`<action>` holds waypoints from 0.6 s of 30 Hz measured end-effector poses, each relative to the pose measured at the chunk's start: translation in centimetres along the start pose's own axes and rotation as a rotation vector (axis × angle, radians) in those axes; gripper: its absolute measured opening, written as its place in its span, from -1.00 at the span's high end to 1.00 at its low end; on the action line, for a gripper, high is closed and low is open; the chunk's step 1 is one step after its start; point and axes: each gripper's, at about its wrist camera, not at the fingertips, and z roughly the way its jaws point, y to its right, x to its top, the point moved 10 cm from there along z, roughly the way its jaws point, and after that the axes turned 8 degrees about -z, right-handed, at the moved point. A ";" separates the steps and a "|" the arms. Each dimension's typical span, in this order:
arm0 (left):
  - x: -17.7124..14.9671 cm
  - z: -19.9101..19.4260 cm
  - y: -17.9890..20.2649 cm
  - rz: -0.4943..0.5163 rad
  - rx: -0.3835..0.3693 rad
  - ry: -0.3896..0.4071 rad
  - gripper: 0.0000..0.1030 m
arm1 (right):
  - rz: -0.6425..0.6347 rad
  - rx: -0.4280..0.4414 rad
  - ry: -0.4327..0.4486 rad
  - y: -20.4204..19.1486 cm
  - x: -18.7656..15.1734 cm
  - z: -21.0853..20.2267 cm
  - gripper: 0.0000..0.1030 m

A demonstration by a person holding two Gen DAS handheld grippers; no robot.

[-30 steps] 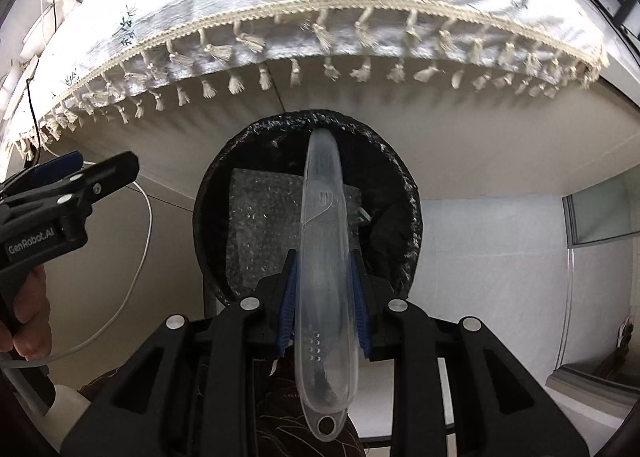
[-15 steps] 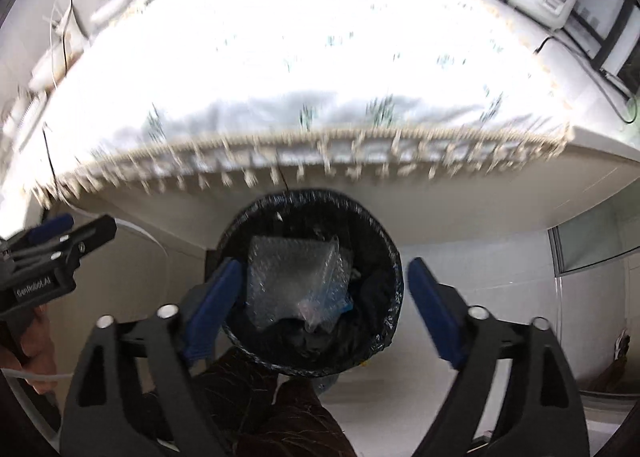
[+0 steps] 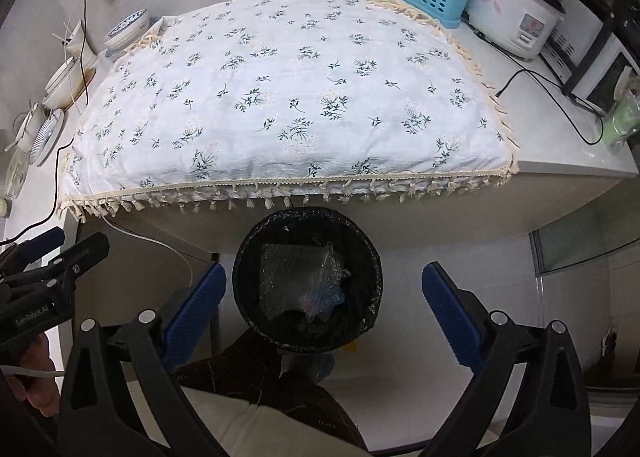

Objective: Collect trash

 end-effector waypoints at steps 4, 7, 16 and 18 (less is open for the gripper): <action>-0.3 -0.1 0.0 -0.004 0.008 -0.010 -0.87 | -0.007 -0.009 -0.005 0.1 0.0 -0.2 -0.83; -0.5 0.0 0.2 -0.009 0.011 -0.016 -0.87 | -0.010 -0.008 -0.008 0.1 0.0 -0.1 -0.83; -0.9 0.1 0.4 -0.029 0.026 -0.023 -0.87 | -0.034 -0.002 -0.011 0.4 0.1 0.2 -0.83; -0.9 0.1 0.6 -0.029 0.030 -0.021 -0.87 | -0.041 -0.002 -0.011 0.5 0.1 0.3 -0.83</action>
